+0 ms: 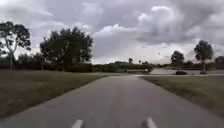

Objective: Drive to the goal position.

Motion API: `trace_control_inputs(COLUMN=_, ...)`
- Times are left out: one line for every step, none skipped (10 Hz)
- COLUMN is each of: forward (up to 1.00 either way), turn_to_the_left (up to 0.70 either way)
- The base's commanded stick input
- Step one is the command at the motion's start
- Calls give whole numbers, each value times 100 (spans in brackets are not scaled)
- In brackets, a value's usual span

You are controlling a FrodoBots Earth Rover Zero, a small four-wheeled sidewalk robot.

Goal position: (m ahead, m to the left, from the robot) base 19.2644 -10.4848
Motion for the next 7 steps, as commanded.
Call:
trace_control_inputs(forward=85, turn_to_the_left=0)
trace_control_inputs(forward=85, turn_to_the_left=0)
trace_control_inputs(forward=85, turn_to_the_left=0)
trace_control_inputs(forward=85, turn_to_the_left=0)
trace_control_inputs(forward=85, turn_to_the_left=0)
trace_control_inputs(forward=85, turn_to_the_left=0)
trace_control_inputs(forward=85, turn_to_the_left=0)
